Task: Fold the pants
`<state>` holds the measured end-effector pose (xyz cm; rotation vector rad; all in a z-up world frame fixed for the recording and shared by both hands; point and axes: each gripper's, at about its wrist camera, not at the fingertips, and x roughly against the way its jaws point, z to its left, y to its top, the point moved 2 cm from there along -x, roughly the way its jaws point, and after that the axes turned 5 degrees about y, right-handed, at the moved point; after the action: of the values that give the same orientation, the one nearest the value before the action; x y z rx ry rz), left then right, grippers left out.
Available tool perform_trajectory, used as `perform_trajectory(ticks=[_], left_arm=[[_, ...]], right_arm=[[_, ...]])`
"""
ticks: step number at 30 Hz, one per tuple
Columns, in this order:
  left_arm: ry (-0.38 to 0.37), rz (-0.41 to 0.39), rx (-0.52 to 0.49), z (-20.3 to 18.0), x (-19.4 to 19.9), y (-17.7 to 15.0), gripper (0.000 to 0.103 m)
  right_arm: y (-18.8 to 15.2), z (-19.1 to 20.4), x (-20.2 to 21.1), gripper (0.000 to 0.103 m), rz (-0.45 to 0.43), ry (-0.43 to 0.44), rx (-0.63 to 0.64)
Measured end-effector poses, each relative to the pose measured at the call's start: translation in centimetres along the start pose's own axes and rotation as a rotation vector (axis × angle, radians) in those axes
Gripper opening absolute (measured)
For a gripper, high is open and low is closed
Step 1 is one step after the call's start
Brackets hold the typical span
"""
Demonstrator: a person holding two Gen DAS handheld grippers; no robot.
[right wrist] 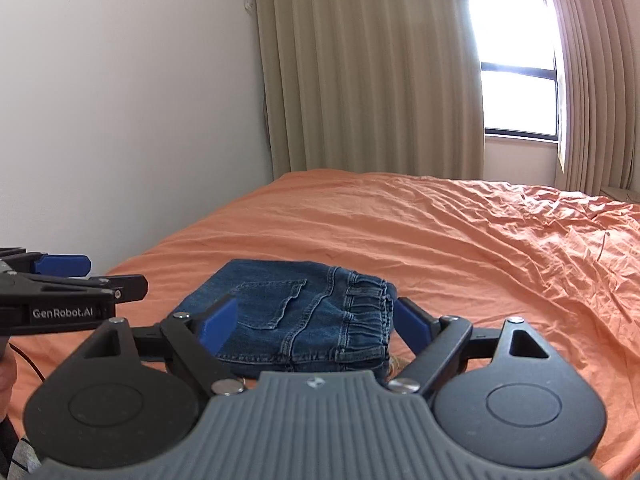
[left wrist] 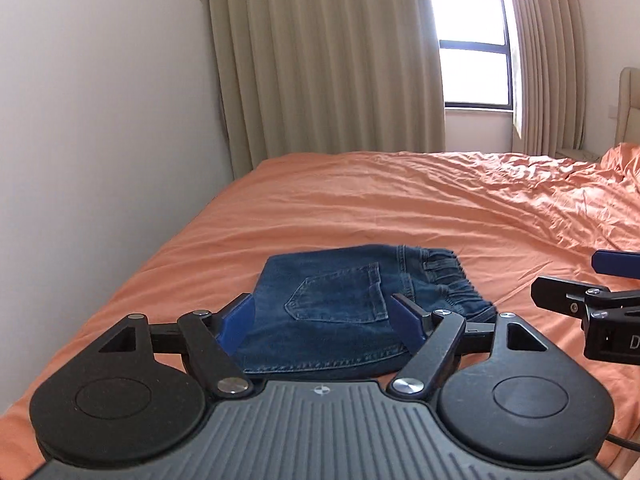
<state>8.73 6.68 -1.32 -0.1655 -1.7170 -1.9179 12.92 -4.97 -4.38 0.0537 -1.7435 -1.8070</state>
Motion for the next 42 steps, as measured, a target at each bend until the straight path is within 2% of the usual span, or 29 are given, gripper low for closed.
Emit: perform_trajectory(ticks=[7,16,28,42], left_arm=[[0.021,0.085,0.051,0.9,-1.3,-3.0,0.089],[0.028,0.113,0.053,1.2,-2.0,-3.9,0.089],[0.018,0.129,0.057,0.6,-1.2,-3.5,0.089],[0.041,0.139,0.039,0.1,-0.3,-3.4,0.089]], right_arm=[[-2.2,1.2,-3.3,0.081,0.077,-0.021,0.037],[-2.7,1.8,-5.4,0.081,0.104,-0.019,0.048],[-2.6,1.1,-4.5,0.081,0.086,-0.003,0.012],[-2.3,0.9,-3.0,0.081,0.053,0.011,0.007]])
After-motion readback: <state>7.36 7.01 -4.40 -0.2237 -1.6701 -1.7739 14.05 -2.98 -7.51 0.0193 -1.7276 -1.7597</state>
